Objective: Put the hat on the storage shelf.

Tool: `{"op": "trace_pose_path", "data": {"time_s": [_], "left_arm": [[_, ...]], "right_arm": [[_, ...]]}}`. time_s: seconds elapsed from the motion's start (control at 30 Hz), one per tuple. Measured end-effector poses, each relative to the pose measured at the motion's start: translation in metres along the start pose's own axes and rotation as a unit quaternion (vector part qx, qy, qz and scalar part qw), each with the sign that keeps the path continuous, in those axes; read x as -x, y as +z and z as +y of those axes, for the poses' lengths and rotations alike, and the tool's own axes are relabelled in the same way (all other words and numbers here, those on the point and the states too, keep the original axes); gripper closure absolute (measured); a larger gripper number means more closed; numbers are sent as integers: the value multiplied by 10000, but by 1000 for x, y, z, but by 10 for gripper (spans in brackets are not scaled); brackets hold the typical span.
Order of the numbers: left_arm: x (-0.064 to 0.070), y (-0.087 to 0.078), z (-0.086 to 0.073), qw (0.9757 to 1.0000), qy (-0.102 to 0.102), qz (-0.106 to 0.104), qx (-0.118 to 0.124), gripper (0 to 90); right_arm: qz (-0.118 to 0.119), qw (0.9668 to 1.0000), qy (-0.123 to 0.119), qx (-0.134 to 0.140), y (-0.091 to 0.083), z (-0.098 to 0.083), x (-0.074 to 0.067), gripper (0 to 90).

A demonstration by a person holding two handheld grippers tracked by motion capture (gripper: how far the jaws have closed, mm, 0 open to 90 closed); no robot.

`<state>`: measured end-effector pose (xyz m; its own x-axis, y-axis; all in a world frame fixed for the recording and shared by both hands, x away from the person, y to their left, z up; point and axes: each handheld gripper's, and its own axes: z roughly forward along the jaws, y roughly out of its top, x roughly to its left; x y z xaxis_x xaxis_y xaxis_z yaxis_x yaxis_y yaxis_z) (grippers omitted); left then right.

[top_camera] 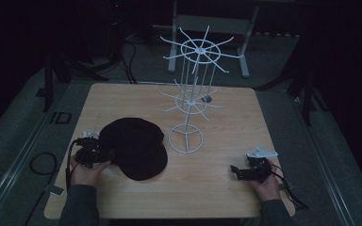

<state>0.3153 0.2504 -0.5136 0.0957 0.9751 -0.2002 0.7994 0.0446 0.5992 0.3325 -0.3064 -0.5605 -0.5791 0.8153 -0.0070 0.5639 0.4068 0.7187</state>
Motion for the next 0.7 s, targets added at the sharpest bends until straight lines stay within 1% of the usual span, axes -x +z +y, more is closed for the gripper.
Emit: {"op": "trace_pose_path", "data": {"time_s": [0.03, 0.13, 0.2, 0.3, 0.37, 0.4, 0.47, 0.5, 0.7], "left_arm": [[0, 3, 0, 10000, -8, 15, -40, 203], [0, 11, -2, 9998, -128, 108, -88, 206], [1, 18, -2, 9995, -181, 151, -210, 209], [1, 28, -2, 9989, -256, 161, -346, 220], [2, 32, -2, 9987, -325, 123, -379, 251], [2, 33, -2, 9985, -363, 125, -403, 281], [4, 35, 0, 9982, -361, 179, -443, 329], [5, 35, 1, 9980, -399, 179, -463, 343], [1, 35, 5, 9973, -479, 130, -532, 491]], "right_arm": [[0, 10000, 0, 1, 0, 0, 0, 114], [0, 10000, -1, 1, 0, 0, 0, 114], [-1, 10000, -1, 1, 0, 0, 0, 114], [-1, 10000, 1, 2, 0, 0, 0, 114], [0, 10000, 1, 2, 0, 0, 0, 114], [-1, 10000, 1, 3, 0, 0, 0, 114], [-2, 10000, 1, 2, 0, 0, 0, 114], [-1, 10000, -1, 3, 0, 0, 0, 114], [-2, 10000, -1, 3, 0, 0, 0, 114]]}}
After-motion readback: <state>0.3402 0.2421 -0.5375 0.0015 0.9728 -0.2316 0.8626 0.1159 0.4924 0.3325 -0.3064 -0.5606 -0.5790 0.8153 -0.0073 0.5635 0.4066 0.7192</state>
